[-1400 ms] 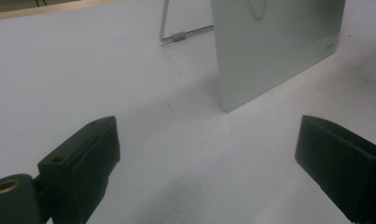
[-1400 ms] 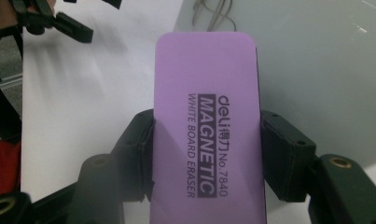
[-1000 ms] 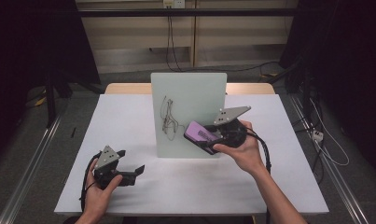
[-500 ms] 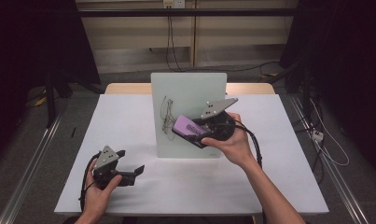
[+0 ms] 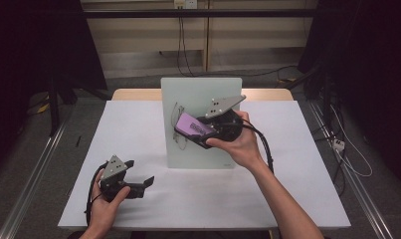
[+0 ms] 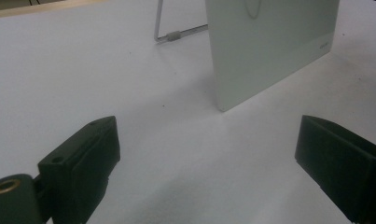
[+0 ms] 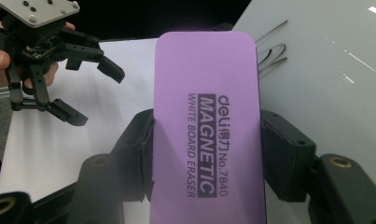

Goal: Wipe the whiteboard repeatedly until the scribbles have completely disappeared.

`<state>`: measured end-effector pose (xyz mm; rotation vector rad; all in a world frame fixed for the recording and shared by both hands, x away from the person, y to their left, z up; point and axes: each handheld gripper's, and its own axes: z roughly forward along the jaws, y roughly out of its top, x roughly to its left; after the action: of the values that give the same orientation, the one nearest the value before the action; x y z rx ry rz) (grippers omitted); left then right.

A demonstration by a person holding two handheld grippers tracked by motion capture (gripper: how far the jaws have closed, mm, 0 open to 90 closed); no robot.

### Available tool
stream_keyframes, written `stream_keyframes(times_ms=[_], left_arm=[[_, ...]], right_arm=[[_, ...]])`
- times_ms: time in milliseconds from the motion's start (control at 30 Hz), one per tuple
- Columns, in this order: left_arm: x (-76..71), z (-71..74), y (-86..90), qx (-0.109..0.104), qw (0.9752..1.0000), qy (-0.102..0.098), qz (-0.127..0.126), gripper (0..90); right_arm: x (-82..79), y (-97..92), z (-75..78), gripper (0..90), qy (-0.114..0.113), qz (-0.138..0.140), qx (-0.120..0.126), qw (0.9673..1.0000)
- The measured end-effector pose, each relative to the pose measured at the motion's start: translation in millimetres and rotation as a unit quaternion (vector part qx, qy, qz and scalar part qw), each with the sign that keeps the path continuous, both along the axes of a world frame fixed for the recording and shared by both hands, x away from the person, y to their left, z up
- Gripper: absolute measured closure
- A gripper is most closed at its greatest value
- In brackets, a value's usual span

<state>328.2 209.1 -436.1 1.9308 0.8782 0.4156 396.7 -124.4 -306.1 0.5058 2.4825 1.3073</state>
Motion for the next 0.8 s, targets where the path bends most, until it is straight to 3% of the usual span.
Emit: stream_keyframes(times_ms=[800], left_arm=[[-0.9,0.7,-0.2,-0.001,1.0,0.0,-0.003,6.7]], right_arm=[[23.6,13.7,25.0,41.7,-0.027,-0.015,0.003,0.9995]])
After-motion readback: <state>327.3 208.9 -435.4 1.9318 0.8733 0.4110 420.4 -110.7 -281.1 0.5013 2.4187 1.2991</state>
